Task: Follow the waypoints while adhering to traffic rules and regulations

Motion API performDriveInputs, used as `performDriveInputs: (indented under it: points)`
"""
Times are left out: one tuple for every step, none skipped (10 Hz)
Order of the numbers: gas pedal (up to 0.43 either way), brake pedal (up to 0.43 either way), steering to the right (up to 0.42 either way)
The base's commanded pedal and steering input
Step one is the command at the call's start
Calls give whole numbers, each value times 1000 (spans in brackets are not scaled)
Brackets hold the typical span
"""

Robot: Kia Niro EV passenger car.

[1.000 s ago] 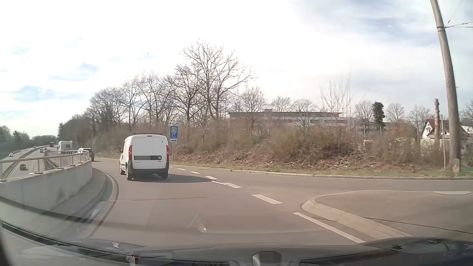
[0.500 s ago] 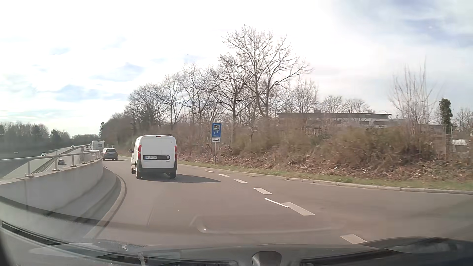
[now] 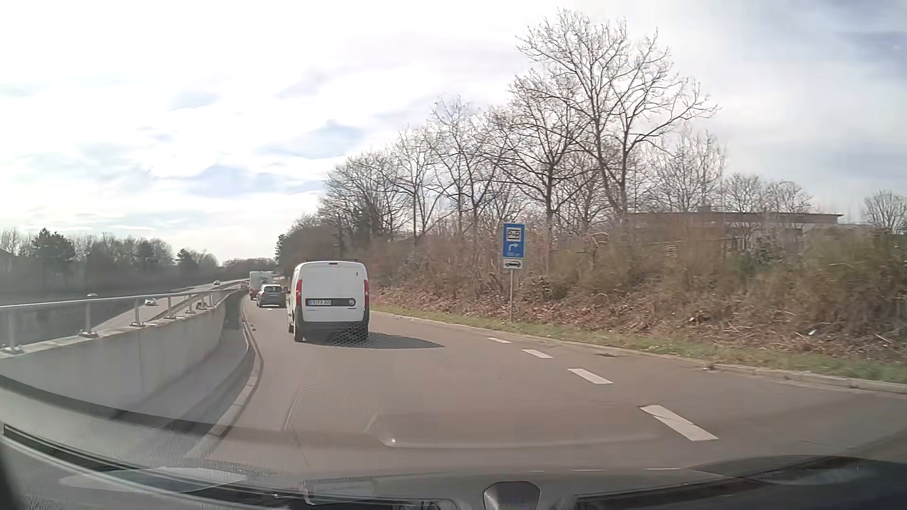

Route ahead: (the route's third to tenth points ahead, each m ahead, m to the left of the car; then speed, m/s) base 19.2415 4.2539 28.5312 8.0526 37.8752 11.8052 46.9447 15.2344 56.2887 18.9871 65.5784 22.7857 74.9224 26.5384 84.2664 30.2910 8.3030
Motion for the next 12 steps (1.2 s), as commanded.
performDriveInputs:
  points:
    - [150,0,-175]
    - [150,0,-167]
    - [150,0,-160]
    - [157,0,-155]
    - [157,0,-147]
    - [169,0,-138]
    - [169,0,-129]
    - [169,0,-125]
    - [177,0,-118]
    - [197,0,-111]
    - [209,0,-100]
    - [209,0,-86]
